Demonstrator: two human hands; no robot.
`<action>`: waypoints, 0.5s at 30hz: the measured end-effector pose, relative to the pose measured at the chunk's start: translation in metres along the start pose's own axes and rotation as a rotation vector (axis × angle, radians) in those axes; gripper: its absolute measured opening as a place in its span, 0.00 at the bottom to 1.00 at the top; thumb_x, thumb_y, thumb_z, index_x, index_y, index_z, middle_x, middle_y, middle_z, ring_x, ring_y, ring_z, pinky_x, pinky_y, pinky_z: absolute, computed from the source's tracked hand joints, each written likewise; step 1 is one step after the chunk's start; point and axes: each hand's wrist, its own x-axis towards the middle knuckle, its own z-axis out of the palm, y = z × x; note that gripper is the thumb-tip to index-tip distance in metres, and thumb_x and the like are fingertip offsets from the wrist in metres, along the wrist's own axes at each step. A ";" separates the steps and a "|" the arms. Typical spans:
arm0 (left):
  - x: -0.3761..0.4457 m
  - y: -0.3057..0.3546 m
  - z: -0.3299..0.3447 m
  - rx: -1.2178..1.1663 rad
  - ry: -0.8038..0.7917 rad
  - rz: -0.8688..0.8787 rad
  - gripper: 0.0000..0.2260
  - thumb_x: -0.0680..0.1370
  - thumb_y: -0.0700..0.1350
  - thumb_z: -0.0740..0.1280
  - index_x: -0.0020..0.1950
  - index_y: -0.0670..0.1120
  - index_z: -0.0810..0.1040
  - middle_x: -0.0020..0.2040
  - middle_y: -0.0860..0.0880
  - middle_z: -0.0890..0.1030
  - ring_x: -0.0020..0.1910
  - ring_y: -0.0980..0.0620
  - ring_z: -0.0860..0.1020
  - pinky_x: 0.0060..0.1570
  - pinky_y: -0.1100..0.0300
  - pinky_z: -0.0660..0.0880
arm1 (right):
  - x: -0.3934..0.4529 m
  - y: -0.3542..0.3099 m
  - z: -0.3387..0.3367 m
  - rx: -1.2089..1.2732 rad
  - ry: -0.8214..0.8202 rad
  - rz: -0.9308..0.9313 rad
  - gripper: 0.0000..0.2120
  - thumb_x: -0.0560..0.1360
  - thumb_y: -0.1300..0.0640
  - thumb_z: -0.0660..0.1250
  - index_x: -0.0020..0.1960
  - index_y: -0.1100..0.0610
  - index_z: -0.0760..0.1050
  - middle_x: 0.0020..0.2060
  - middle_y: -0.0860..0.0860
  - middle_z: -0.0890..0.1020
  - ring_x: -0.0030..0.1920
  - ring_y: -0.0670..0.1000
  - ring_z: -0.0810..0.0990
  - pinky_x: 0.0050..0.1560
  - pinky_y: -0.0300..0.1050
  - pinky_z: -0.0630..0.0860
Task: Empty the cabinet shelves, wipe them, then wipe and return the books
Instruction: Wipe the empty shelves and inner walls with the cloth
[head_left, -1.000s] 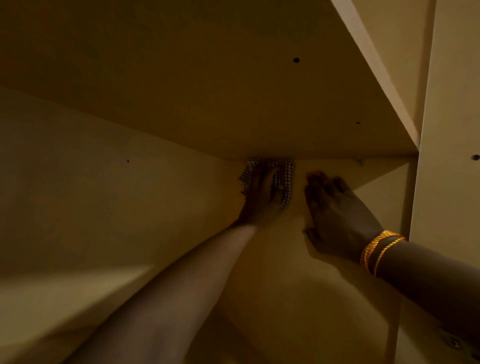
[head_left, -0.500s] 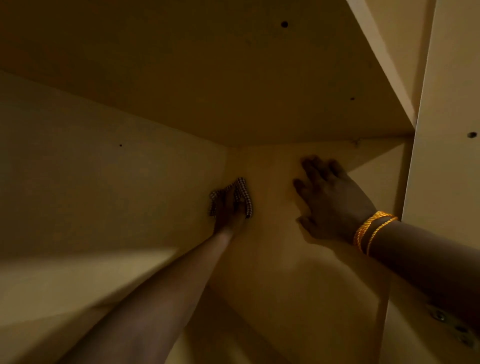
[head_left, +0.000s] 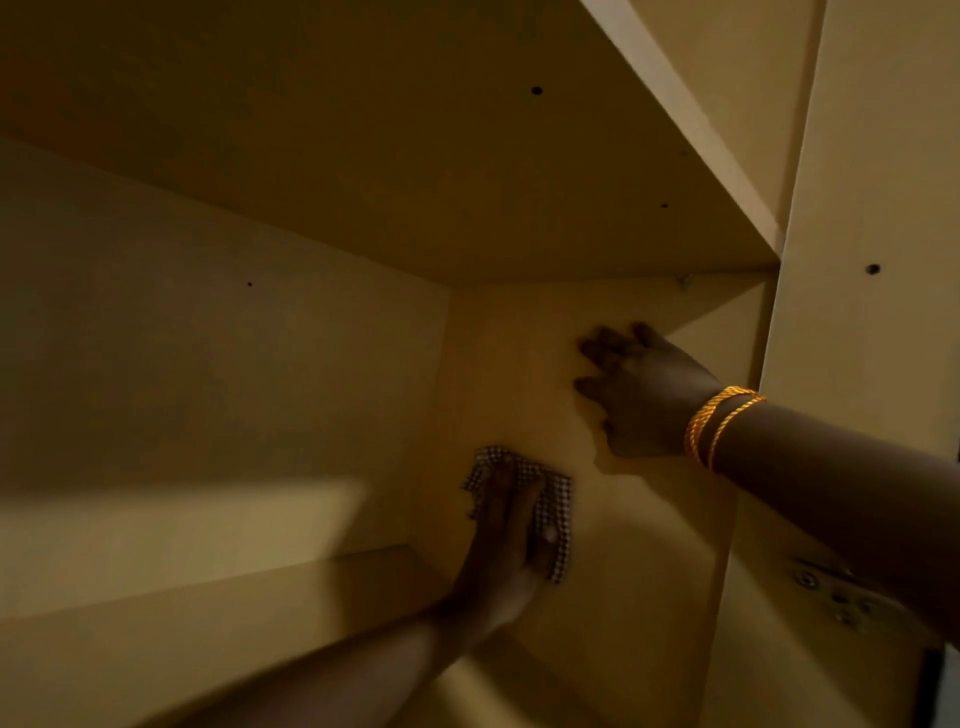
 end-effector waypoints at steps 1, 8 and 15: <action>0.001 0.011 0.001 0.031 0.012 0.070 0.27 0.83 0.64 0.50 0.81 0.62 0.52 0.82 0.56 0.37 0.81 0.52 0.36 0.80 0.47 0.50 | -0.003 0.002 -0.004 -0.009 -0.011 -0.025 0.32 0.76 0.41 0.61 0.78 0.47 0.62 0.81 0.56 0.53 0.81 0.57 0.49 0.78 0.60 0.49; 0.056 0.070 -0.013 -0.020 0.092 0.171 0.26 0.82 0.60 0.55 0.80 0.59 0.58 0.83 0.51 0.47 0.82 0.50 0.42 0.78 0.47 0.50 | -0.021 0.020 -0.019 -0.012 -0.003 -0.053 0.24 0.81 0.46 0.56 0.76 0.49 0.65 0.76 0.52 0.66 0.78 0.55 0.61 0.74 0.58 0.63; 0.084 0.073 -0.033 -0.217 0.087 -0.182 0.27 0.84 0.54 0.59 0.81 0.60 0.54 0.83 0.54 0.44 0.82 0.51 0.43 0.80 0.46 0.50 | -0.054 0.018 -0.020 -0.106 -0.035 0.091 0.28 0.77 0.41 0.61 0.75 0.48 0.67 0.77 0.56 0.62 0.77 0.62 0.58 0.69 0.61 0.69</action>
